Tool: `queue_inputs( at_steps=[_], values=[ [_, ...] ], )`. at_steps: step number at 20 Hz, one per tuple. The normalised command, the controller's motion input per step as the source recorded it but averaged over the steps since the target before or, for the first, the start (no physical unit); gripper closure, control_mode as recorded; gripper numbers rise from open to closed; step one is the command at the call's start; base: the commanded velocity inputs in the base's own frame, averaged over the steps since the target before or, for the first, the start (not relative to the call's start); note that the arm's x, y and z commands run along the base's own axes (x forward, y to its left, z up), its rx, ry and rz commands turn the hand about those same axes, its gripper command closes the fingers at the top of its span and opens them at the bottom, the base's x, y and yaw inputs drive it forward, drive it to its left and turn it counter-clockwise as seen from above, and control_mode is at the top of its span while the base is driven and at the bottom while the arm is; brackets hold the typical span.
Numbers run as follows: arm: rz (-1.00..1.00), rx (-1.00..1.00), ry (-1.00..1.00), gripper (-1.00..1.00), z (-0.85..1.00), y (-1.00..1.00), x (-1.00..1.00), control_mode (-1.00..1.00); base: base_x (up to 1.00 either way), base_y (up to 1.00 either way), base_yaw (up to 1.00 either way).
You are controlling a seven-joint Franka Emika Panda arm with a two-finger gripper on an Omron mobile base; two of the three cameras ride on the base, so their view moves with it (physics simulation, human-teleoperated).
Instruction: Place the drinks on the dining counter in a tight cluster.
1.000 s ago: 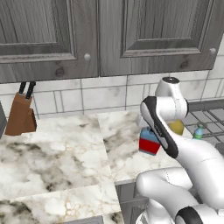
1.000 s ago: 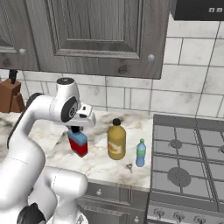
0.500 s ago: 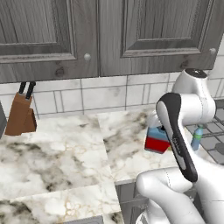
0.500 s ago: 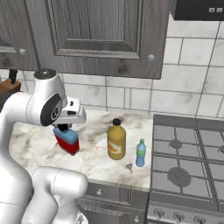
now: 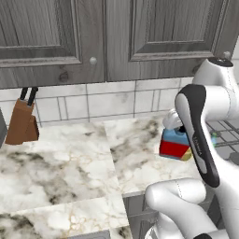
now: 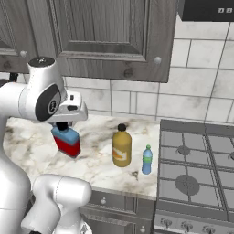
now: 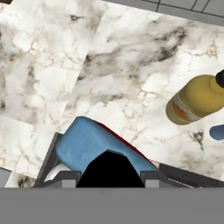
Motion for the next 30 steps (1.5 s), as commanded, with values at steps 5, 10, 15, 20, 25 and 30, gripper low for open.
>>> queue_inputs(
  at_steps=[5, 10, 15, 20, 25, 30],
  values=[
    [0.0, 0.0, 0.0, 1.0, 0.0, 0.0, 0.0, -1.0, 0.0, 0.0, 0.0],
    [0.0, 0.0, 0.0, 1.0, 0.0, 0.0, -0.05, 1.0, -0.3, -0.09, -0.05],
    [0.0, 0.0, 0.0, 1.0, 0.0, 0.0, 0.0, 1.0, -1.0, -0.42, -0.34],
    [0.0, 0.0, 0.0, 1.0, 0.0, 0.0, 0.0, 1.0, -0.36, -0.1, -0.69],
    [0.0, 0.0, 0.0, 1.0, 0.0, 0.0, 0.0, 1.0, 0.0, -0.06, -0.93],
    [0.0, 0.0, 0.0, 1.0, 0.0, 0.0, 0.0, 1.0, 0.0, 0.0, -0.96]
  ],
)
